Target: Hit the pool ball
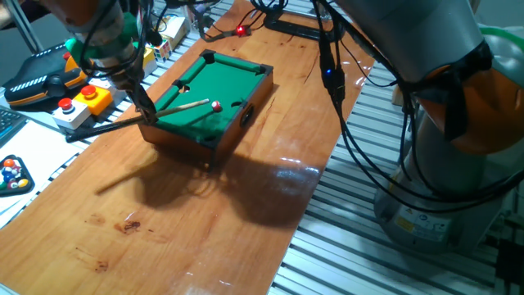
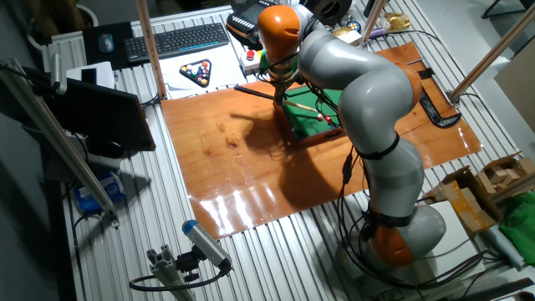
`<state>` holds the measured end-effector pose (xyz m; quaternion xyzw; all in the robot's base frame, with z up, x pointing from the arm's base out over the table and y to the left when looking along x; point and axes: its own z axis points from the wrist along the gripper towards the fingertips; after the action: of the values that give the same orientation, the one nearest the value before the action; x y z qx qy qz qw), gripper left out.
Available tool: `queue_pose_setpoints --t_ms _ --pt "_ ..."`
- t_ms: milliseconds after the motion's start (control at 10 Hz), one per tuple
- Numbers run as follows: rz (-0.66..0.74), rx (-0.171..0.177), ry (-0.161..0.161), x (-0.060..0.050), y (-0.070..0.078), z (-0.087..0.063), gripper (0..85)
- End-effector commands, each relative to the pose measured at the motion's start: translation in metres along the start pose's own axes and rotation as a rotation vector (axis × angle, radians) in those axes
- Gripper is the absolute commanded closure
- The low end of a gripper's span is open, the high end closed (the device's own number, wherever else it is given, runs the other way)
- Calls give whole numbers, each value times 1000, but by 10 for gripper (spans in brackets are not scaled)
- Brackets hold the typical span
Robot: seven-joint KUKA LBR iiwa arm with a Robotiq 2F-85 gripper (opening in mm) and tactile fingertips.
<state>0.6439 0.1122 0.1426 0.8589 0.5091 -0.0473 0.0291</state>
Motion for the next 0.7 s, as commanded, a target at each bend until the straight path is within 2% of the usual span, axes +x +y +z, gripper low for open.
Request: queue_pose_setpoints --t_ms 0,300,600 --pt "7 7 9 3 2 -1 840" --pt "17 3 39 6 7 0 840" --pt "60 21 75 10 14 -1 840"
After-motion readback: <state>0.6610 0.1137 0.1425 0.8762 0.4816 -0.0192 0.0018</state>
